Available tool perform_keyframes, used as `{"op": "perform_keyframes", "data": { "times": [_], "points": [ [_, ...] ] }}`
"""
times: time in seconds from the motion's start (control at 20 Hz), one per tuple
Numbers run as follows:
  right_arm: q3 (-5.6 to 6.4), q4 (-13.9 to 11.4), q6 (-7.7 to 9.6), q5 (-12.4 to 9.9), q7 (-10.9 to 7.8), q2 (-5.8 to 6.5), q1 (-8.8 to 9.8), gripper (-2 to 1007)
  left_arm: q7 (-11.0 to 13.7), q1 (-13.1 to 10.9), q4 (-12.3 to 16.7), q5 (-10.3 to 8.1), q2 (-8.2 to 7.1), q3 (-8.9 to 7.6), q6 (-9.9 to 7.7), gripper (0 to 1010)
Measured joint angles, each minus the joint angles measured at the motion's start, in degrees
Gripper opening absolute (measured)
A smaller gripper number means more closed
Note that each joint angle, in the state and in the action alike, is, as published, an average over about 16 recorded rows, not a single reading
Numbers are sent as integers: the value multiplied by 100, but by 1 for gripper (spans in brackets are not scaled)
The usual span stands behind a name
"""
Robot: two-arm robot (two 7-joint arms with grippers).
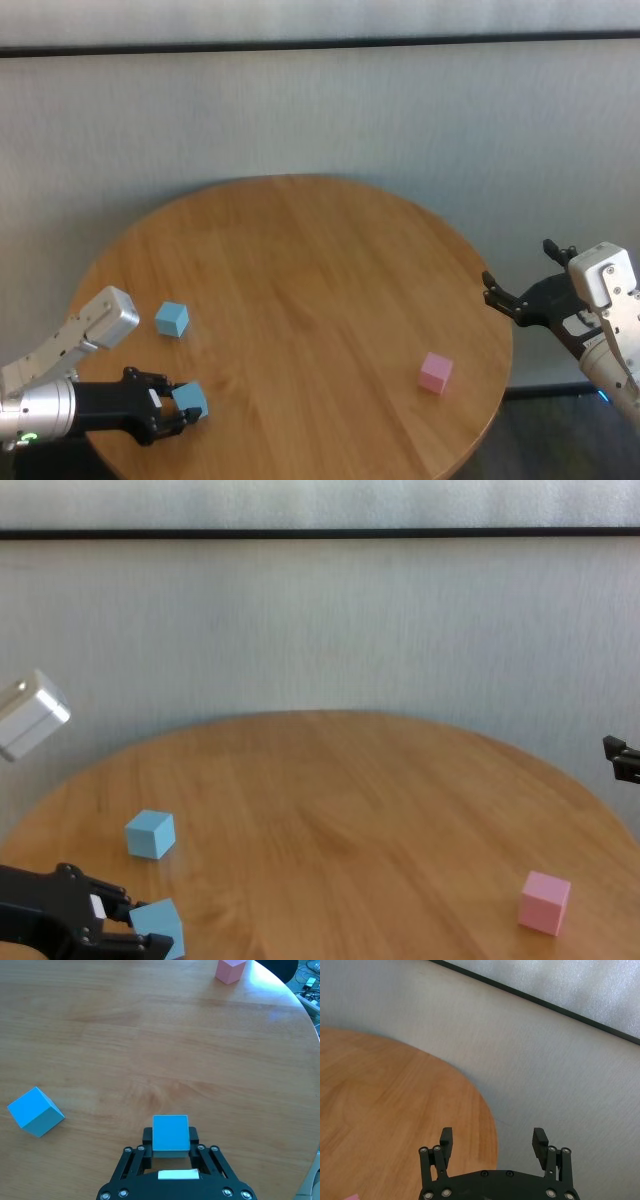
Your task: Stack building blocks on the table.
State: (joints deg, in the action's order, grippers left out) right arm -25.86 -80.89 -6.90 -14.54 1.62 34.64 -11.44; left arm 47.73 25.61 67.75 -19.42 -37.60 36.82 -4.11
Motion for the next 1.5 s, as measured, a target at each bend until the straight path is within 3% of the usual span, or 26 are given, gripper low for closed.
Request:
{"op": "perform_keyframes", "data": {
  "times": [0.35,1.05,1.5],
  "points": [
    [0,0,0,0,0,0,0,1005,-3,-4,6,-5,-3,-4,3,407],
    [0,0,0,0,0,0,0,1005,-44,-57,362,-139,36,-65,-60,396],
    [0,0,0,0,0,0,0,1005,72,195,365,44,257,177,18,396]
  ]
}}
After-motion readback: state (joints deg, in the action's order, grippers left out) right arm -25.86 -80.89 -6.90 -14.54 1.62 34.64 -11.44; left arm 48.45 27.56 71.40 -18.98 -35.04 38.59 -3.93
